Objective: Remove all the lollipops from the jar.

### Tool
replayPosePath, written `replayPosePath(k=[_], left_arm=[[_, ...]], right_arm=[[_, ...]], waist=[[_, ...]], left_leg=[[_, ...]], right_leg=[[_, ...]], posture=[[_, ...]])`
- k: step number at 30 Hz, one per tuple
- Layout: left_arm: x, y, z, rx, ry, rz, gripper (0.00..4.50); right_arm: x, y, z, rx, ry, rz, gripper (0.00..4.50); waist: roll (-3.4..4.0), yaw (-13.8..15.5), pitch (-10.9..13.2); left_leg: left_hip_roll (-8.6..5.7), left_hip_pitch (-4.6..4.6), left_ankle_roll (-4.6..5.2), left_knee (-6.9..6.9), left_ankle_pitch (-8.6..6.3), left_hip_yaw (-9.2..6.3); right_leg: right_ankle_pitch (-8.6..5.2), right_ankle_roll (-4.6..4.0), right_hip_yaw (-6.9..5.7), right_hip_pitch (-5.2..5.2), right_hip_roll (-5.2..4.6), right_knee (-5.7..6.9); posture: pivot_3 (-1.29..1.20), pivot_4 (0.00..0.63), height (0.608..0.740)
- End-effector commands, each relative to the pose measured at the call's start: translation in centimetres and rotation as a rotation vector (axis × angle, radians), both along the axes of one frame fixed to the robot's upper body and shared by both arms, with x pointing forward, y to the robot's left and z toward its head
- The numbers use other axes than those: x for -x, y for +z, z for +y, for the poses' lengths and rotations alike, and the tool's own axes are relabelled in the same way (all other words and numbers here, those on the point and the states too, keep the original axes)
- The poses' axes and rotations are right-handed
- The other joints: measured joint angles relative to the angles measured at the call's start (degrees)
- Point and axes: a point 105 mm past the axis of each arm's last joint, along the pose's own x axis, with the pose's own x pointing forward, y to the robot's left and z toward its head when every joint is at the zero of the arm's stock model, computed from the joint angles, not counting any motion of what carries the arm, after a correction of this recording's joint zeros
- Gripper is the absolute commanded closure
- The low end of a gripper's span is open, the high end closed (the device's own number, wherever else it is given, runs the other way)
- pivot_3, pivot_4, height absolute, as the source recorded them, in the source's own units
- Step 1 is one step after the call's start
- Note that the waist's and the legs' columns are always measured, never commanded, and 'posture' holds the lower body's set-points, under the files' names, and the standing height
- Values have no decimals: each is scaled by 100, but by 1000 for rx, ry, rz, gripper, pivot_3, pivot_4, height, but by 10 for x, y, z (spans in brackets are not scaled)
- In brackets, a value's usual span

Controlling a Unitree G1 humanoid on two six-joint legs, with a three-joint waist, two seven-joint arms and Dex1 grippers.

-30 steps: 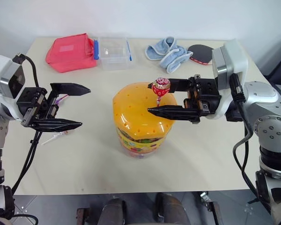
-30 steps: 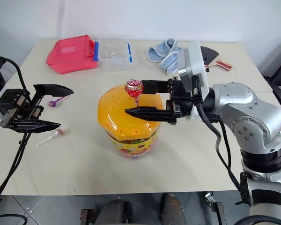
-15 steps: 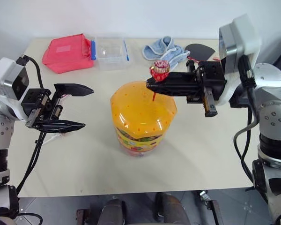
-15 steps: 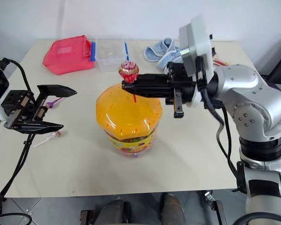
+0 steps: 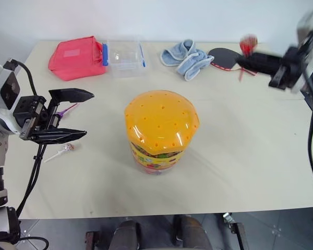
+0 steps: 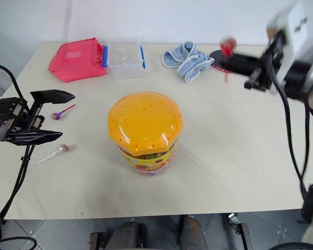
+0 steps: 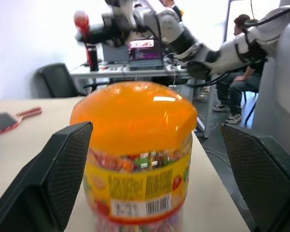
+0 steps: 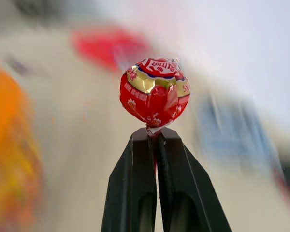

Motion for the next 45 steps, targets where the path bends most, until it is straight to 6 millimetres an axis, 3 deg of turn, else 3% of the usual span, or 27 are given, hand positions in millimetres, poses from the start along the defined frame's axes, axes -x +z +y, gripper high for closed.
replayPosePath(k=[1, 4, 7, 14, 17, 21, 25, 28, 33, 35, 40, 45], left_arm=[[12, 4, 3, -25, -66, -42, 0], [10, 0, 1, -22, -62, -26, 0], [9, -2, 0, -25, -63, -16, 0], [10, -2, 0, -34, -57, -9, 0], [9, -2, 0, -42, -40, -3, 0], [4, 2, 3, -12, 29, -3, 0], [-7, 11, 10, 78, 153, -1, 0], [-14, 0, 13, 11, 224, 40, 0], [-25, -22, 22, -58, 382, 172, 0], [-31, -35, 30, -104, 465, 219, 0], [-24, -44, 33, -25, 459, 215, 0], [-10, -61, 42, -39, 474, 226, 0]], right_arm=[[1, -29, -23, 59, -141, 121, 4454], [-6, -66, -45, 44, -286, 216, 4454], [-8, -94, -54, 28, -351, 293, 4454], [-12, -123, -62, 11, -400, 348, 4454], [-15, -124, -64, 6, -416, 337, 3745], [-10, -121, -59, -9, -378, 330, 2424], [-1, -113, -58, -23, -354, 303, 1082], [17, -99, -46, -42, -231, 250, 54], [37, -62, -27, -29, -19, 54, 17], [47, -57, -13, -24, 98, 0, 17], [68, -83, 6, 99, 339, 50, 17], [74, -99, 18, 79, 449, 95, 17]], waist=[[3, -2, 2], [8, -33, 3], [8, -28, 4], [10, -13, 5], [11, -11, 5], [13, -12, 6], [13, -2, 6], [13, 17, 6], [13, -2, 6], [13, -6, 6], [13, 8, 6], [13, 4, 6]], left_leg=[[0, 0, 0, 0, 0, 3], [2, 2, -1, 2, 0, 11], [3, 3, -3, 1, 2, 17], [2, -6, -3, 2, 2, 21], [2, -7, -3, 2, 2, 22], [2, -7, -3, 2, 2, 22], [2, -8, -3, 2, 2, 21], [2, -8, -3, 2, 2, 21], [1, -8, -3, 2, 1, 22], [3, -3, -3, 1, 1, 22], [3, -2, -4, -1, -1, 24], [3, 0, -3, 5, -1, 25]], right_leg=[[0, 0, 2, -1, 0, -1], [0, 1, 5, -6, 0, 8], [0, 0, 9, -13, 0, 13], [0, 1, 14, -25, 0, 14], [0, 1, 14, -26, 0, 15], [0, 1, 15, -27, 0, 15], [0, 1, 15, -27, 0, 15], [1, 2, 17, -27, 0, 16], [1, 2, 18, -27, 1, 15], [1, 2, 20, -27, 1, 18], [1, 2, 23, -26, 3, 15], [1, 3, 26, -26, 2, 21]], posture=[[0, 150, 740], [0, 150, 740], [0, 150, 740], [0, 150, 740], [0, 150, 740], [0, 150, 740], [0, 150, 740], [0, 150, 740], [0, 150, 740], [0, 150, 740], [0, 150, 740], [0, 150, 740]])
